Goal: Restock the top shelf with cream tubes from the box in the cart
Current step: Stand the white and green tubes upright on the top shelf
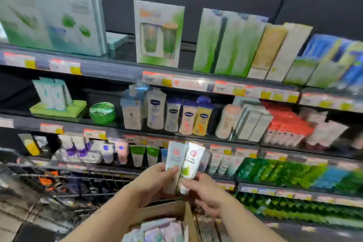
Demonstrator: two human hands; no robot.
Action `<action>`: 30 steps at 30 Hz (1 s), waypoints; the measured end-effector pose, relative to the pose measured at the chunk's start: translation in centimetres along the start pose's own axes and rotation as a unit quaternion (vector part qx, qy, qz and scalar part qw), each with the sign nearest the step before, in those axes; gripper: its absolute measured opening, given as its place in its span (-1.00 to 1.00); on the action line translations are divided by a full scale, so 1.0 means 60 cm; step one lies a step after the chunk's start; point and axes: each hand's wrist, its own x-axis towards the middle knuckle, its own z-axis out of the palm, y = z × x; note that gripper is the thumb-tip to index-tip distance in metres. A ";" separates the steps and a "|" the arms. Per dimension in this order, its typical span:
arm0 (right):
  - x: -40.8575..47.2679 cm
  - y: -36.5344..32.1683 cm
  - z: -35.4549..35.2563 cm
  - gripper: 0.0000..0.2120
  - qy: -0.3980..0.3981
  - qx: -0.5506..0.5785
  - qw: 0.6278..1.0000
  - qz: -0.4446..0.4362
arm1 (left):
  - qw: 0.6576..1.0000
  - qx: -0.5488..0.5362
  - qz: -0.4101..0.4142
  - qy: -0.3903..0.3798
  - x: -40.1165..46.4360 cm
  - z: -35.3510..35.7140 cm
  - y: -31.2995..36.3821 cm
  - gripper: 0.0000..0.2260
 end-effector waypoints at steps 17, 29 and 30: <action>-0.365 -0.059 -0.679 -0.76 0.147 0.067 0.970 -0.182 | 0.994 0.020 0.100 -0.040 0.146 0.672 0.172 -0.75; -0.441 -0.136 -0.923 -0.76 0.188 0.079 0.938 -0.280 | 0.971 0.077 0.217 -0.065 0.252 0.906 0.298 -0.81; -0.432 -0.146 -0.935 -0.74 0.191 0.075 0.937 -0.282 | 0.971 0.079 0.219 -0.063 0.269 0.908 0.306 -0.80</action>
